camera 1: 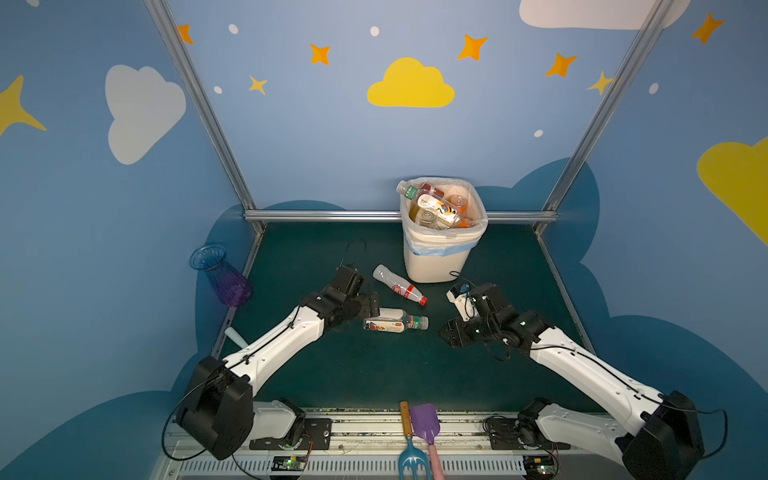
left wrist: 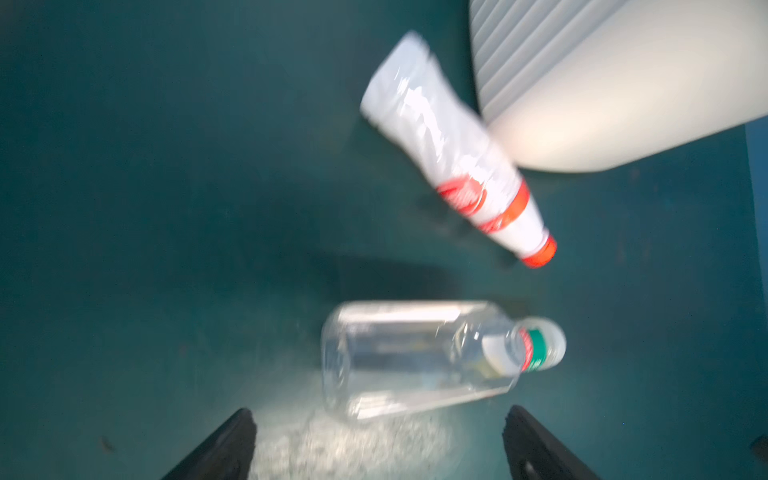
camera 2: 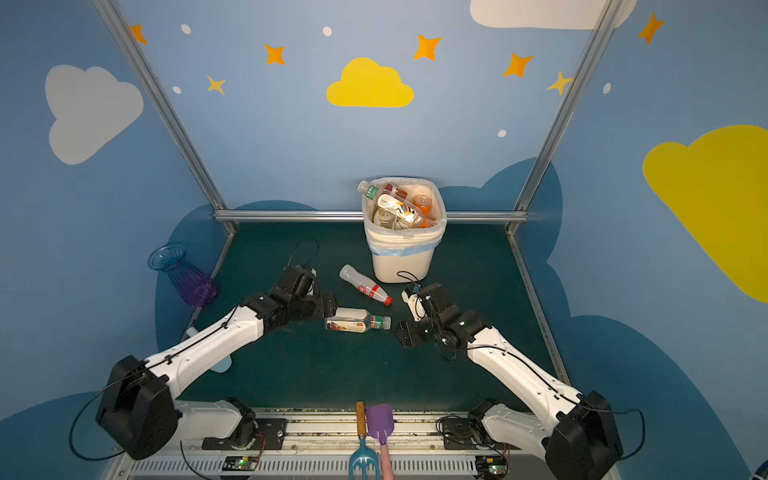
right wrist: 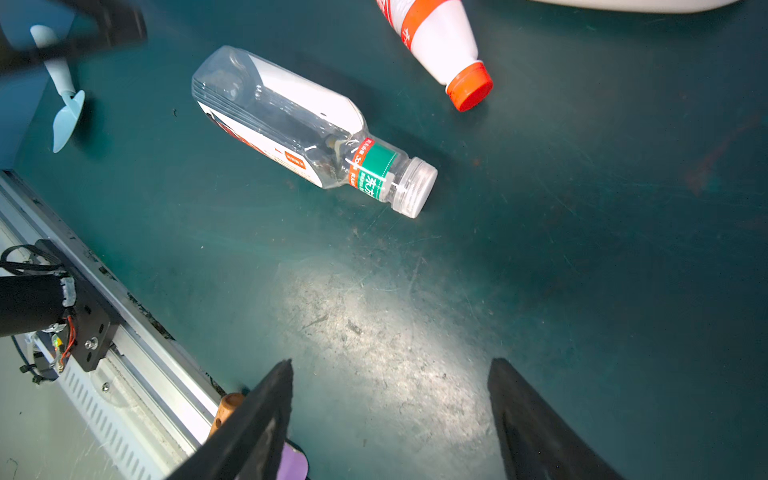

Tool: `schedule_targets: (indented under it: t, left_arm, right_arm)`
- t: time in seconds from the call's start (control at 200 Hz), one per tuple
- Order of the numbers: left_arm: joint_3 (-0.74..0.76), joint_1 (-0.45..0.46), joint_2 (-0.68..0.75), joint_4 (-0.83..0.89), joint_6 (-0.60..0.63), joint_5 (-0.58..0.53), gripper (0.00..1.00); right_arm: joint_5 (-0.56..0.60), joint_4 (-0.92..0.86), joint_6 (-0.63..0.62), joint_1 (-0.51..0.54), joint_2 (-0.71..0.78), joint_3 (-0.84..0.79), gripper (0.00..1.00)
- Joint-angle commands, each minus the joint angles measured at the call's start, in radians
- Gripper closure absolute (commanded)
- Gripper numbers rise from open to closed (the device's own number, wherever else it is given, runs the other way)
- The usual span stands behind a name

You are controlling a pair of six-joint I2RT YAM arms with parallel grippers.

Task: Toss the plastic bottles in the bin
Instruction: 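Reach the left gripper toward the white red-cap bottle beside the bin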

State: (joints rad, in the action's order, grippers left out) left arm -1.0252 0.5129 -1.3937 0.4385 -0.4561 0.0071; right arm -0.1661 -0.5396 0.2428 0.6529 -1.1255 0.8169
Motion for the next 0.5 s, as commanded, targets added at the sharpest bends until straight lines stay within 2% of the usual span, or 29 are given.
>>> schedule_targets:
  t: [0.0, 0.14, 0.26, 0.496]
  left_arm:
    - [-0.149, -0.022, -0.115, 0.048, 0.060, -0.042, 0.10]
    - [-0.378, -0.075, -0.332, 0.177, -0.006, 0.111, 0.10]
    - [-0.512, -0.085, -0.492, 0.229, -0.047, 0.193, 0.09]
    - [-0.603, -0.084, -0.635, 0.195, -0.109, 0.276, 0.09]
  right_arm:
    - [-0.007, 0.025, 0.000, 0.008, 0.011, 0.004, 0.25]
    - [0.018, -0.013, 0.000, 0.007, 0.061, -0.011, 0.25]
    - [0.049, -0.036, 0.020, 0.005, 0.125, -0.030, 0.24]
    - [0.106, -0.055, 0.029, -0.005, 0.285, -0.074, 0.24]
